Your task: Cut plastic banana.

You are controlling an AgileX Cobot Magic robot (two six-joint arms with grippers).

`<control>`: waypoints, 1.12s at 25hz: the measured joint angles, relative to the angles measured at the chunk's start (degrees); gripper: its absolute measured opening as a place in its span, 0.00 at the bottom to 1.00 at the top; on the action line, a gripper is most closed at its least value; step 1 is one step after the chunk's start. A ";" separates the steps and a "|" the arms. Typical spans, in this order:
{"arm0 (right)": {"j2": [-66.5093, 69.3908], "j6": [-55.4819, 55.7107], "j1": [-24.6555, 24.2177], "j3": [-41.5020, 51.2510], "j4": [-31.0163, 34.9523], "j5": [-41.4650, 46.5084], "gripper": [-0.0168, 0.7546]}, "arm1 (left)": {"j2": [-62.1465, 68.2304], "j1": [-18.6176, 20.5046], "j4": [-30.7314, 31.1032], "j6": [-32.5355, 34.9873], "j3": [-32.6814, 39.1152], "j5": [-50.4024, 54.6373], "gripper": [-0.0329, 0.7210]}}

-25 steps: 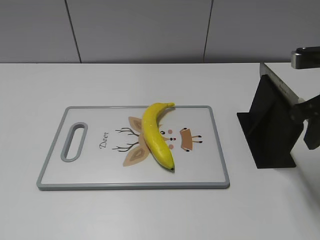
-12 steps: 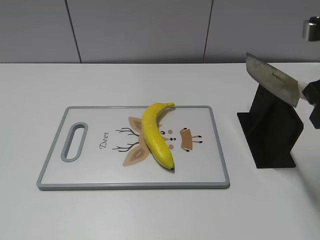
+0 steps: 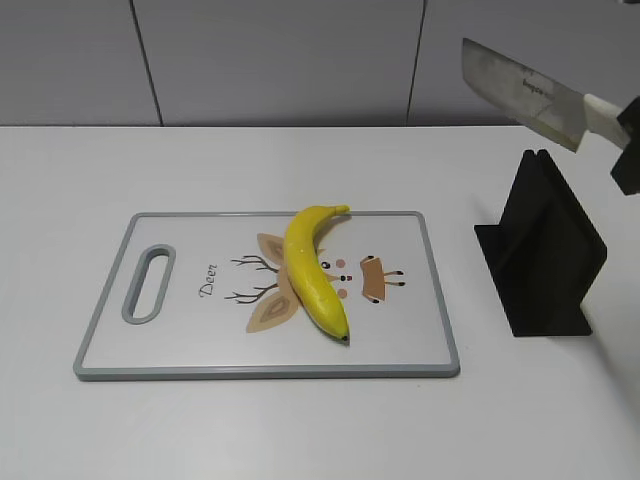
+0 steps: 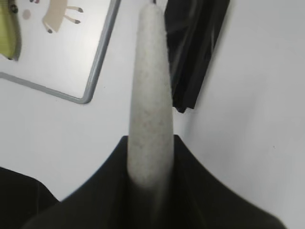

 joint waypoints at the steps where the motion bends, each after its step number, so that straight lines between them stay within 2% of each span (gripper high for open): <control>1: 0.00 -1.71 0.00 -0.24 0.94 0.45 0.25 | 1.52 -1.63 0.32 0.65 -0.91 0.00 0.78; 4: 0.00 -6.14 0.00 -0.43 2.93 1.44 0.25 | 7.23 -7.34 3.28 1.25 -3.70 -0.05 0.78; 8: 0.00 -12.12 0.00 -0.45 3.91 3.12 0.25 | 17.19 -11.06 4.56 1.48 -8.03 -1.70 0.78; 12: 0.00 -17.11 0.00 -0.51 6.38 3.62 0.25 | 27.18 -11.40 4.44 4.42 -13.13 -5.61 0.78; 16: 0.06 -19.52 0.00 -1.16 6.61 3.82 0.25 | 37.31 -11.40 1.06 10.60 -19.50 -6.70 0.78; 20: 1.61 -20.93 0.00 -2.50 6.61 4.49 0.25 | 46.32 -11.40 -2.70 17.30 -25.94 -6.76 0.78; 26: 5.73 -23.12 0.10 -4.87 6.61 5.80 0.25 | 55.59 -11.40 -4.83 22.42 -33.70 -5.53 0.78; 28: 6.89 -24.49 0.52 -5.85 6.54 5.81 0.25 | 57.90 -11.40 -6.12 25.99 -36.04 -3.88 0.78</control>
